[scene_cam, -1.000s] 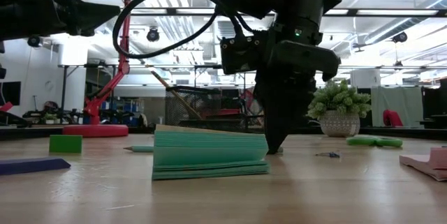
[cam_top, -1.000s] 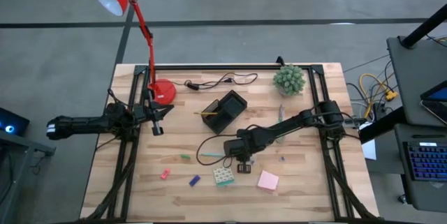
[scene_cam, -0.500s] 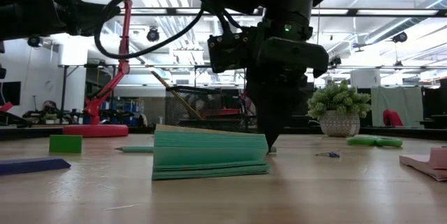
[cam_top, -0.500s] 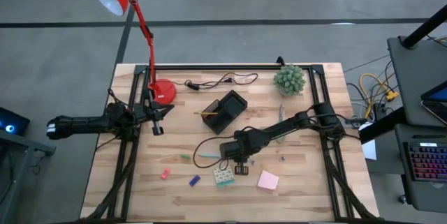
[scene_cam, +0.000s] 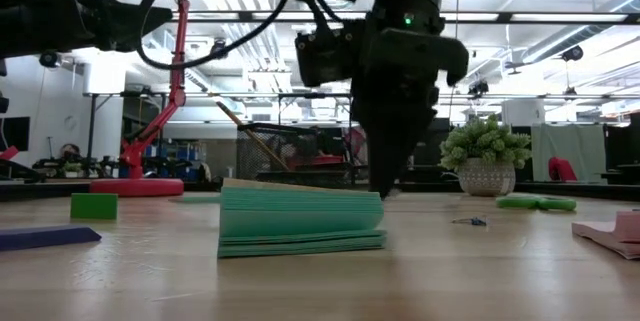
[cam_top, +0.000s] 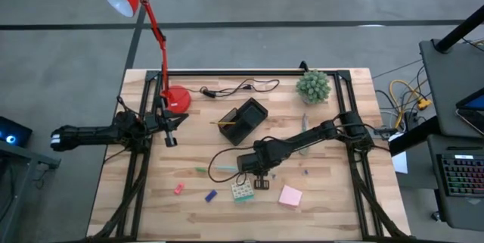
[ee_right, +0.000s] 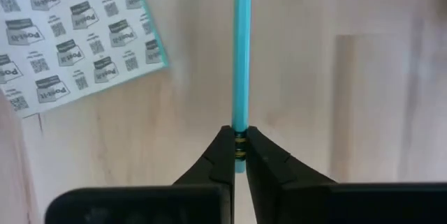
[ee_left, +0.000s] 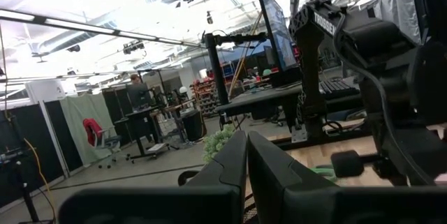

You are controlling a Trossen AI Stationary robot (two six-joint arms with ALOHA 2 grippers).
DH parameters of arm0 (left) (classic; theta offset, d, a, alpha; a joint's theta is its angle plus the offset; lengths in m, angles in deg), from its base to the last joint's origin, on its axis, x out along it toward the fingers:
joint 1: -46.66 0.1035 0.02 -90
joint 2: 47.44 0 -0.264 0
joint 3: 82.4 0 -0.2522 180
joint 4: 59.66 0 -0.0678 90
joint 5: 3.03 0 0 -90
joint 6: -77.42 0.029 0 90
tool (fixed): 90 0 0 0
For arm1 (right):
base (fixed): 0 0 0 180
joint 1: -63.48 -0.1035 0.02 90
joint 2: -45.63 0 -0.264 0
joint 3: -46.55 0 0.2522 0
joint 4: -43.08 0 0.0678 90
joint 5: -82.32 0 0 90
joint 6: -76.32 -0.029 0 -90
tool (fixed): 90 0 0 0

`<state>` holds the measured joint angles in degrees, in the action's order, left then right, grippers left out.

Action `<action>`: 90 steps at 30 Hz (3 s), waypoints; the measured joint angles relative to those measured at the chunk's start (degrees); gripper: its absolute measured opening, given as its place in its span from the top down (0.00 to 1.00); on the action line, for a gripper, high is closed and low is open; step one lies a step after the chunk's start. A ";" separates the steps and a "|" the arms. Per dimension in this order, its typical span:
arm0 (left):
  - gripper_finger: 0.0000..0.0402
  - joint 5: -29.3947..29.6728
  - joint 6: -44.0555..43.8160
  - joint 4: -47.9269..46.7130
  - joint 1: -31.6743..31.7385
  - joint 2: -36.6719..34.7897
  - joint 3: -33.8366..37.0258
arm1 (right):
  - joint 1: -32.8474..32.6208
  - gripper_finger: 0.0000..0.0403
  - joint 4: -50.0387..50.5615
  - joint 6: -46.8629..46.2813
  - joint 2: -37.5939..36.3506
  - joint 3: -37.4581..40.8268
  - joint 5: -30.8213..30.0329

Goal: Pick and place office supplies into organizer
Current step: Put the blue pencil into the black desk organizer

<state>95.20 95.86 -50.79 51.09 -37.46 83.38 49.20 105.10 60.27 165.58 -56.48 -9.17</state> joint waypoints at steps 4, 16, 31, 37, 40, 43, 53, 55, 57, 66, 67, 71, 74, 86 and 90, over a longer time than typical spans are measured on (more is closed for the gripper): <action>1.00 0.00 0.00 0.01 -0.01 0.00 0.00 | 0.00 0.97 4.18 -0.03 -0.29 -2.87 -1.44; 1.00 0.00 0.00 0.00 0.00 0.00 -0.01 | 0.04 0.97 25.03 0.00 -0.45 -17.13 -9.00; 1.00 0.00 0.00 0.02 0.00 0.00 -0.01 | 4.90 0.97 41.74 5.62 -0.60 -28.35 -22.72; 1.00 0.00 0.00 0.00 -0.01 0.00 0.00 | 8.20 0.97 41.75 7.51 -0.53 -27.73 -22.88; 1.00 0.00 0.00 0.00 0.00 0.00 -0.01 | 9.15 0.97 41.78 9.70 -0.53 -27.72 -23.40; 1.00 0.00 0.00 0.00 -0.01 0.00 0.00 | 10.04 0.97 41.73 11.99 -0.53 -27.70 -23.65; 1.00 0.00 0.00 0.00 0.00 0.00 -0.01 | 11.67 0.97 41.75 18.74 -0.53 -27.61 -23.67; 1.00 0.00 0.00 0.00 -0.01 0.00 0.00 | 11.93 0.97 41.74 20.59 -0.53 -27.61 -23.78; 1.00 0.01 0.00 0.00 -0.01 0.00 0.00 | 12.20 0.97 41.75 22.79 -0.53 -27.61 -24.20; 1.00 0.00 0.00 0.00 0.00 0.00 -0.01 | 14.42 0.97 41.75 31.81 -0.51 -27.59 -30.09; 1.00 0.00 0.00 0.00 0.00 0.00 -0.01 | 14.64 0.97 41.75 33.22 -0.51 -27.59 -30.72; 1.00 0.00 0.00 0.00 -0.01 0.00 0.00 | 14.84 0.97 41.74 40.42 -0.51 -27.57 -32.62; 1.00 0.00 0.00 0.00 -0.01 0.00 0.00 | 14.80 0.97 41.75 44.39 -0.49 -27.54 -35.23; 1.00 0.00 0.02 0.00 0.00 0.00 0.01 | 15.29 0.97 39.11 50.06 -0.49 -27.54 -41.13; 1.00 0.01 0.42 0.00 -0.02 0.00 0.00 | 15.51 0.97 35.77 52.76 -0.47 -27.54 -41.23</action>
<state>95.21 96.27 -50.79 51.07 -37.46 83.38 64.71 140.87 113.03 165.11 -84.02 -50.40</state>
